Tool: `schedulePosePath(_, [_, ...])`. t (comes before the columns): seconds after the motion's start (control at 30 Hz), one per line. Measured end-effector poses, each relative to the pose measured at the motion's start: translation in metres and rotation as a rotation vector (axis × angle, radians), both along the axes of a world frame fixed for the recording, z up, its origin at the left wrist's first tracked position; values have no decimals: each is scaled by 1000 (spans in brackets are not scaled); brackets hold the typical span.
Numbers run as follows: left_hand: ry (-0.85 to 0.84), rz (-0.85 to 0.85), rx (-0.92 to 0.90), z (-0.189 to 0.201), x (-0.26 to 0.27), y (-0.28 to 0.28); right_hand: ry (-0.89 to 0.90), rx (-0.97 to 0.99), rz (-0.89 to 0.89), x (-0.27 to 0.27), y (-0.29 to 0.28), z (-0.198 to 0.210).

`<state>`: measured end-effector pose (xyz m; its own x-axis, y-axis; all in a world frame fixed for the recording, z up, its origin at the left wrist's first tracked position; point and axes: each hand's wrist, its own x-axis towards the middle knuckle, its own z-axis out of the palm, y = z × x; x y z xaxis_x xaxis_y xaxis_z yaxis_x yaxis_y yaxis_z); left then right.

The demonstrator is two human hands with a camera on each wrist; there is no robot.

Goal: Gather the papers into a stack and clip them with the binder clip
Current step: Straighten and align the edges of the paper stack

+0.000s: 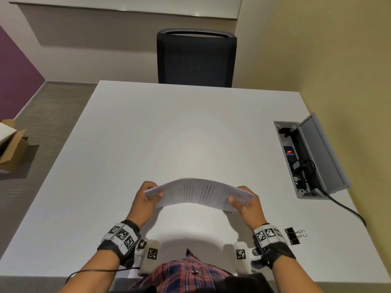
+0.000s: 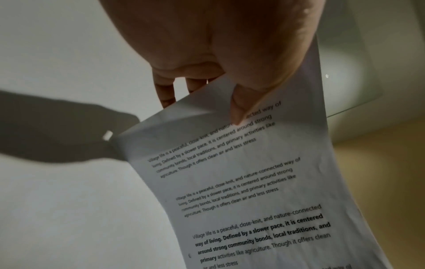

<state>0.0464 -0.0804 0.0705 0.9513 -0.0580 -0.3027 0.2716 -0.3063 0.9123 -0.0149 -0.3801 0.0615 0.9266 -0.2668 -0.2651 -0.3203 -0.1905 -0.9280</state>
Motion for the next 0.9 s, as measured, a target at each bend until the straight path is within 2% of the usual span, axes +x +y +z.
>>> schedulePosePath(0.17, [-27,69,-85,13,11,-1,-47,39,-43,5,0,10])
schedulePosePath(0.3, [-104,186,-71,16,25,5,-121,165,-136,12,-6,18])
schedulePosePath(0.37, [-86,248,-90,18,28,6,-141,271,-186,15,-7,22])
schedulePosePath(0.4, [-43,273,-140,21,28,4,-146,327,-211,16,-7,23])
schedulePosePath(0.47, [98,291,-388,27,25,-2,-151,431,-261,18,-4,25])
schedulePosePath(0.53, [229,229,-639,32,21,-11,-164,559,-290,20,1,25])
schedulePosePath(0.57, [224,177,-677,36,20,-18,-171,627,-306,21,4,22])
schedulePosePath(0.63, [178,146,-658,44,17,-33,-145,713,-306,21,11,19])
schedulePosePath(0.77, [71,287,-684,51,24,-49,-138,784,-259,14,26,12])
schedulePosePath(0.9, [-134,257,-441,53,27,-44,-68,883,-228,2,20,3])
